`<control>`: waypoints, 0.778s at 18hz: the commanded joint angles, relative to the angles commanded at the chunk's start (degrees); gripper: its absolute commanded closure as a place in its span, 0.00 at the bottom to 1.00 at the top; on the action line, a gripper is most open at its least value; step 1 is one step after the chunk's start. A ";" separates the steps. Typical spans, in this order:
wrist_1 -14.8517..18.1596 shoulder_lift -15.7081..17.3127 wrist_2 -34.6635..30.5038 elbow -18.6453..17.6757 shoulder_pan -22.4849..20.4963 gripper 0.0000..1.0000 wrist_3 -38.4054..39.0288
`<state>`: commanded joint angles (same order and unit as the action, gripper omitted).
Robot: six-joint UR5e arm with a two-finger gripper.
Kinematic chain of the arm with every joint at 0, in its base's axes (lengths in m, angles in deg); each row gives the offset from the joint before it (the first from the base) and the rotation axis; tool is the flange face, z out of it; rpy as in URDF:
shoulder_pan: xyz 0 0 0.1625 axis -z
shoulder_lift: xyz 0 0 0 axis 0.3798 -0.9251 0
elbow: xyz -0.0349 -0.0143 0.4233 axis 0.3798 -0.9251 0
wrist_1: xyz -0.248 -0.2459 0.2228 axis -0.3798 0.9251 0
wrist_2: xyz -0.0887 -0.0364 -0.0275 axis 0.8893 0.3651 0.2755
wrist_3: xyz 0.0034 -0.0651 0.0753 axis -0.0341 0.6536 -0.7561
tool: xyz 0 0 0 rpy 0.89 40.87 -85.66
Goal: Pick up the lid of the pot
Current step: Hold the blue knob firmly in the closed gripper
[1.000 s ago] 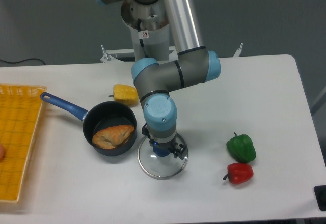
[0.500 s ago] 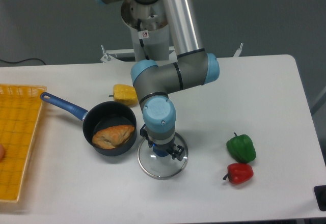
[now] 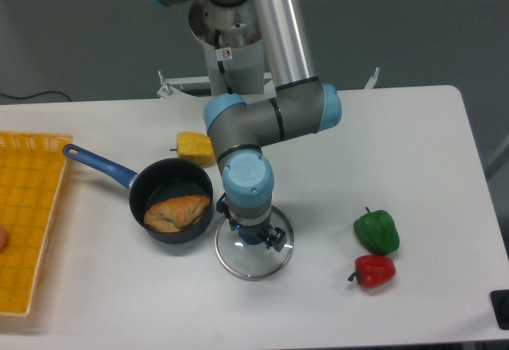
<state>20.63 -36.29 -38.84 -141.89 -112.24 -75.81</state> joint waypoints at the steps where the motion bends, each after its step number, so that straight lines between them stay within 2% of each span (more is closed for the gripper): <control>1: -0.09 0.09 0.00 0.00 -0.09 0.00 -0.09; 4: 0.00 0.09 -0.09 0.00 0.00 0.04 0.00; 6: 0.09 0.09 -0.09 -0.09 0.00 0.13 0.00; 7: 0.09 0.09 -0.18 -0.09 0.00 0.24 0.00; 8: 0.18 0.09 -0.18 -0.09 0.00 0.30 0.00; 14: 0.26 0.09 -0.26 -0.09 0.00 0.53 0.00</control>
<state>20.89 -36.20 -39.11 -141.98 -112.24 -75.81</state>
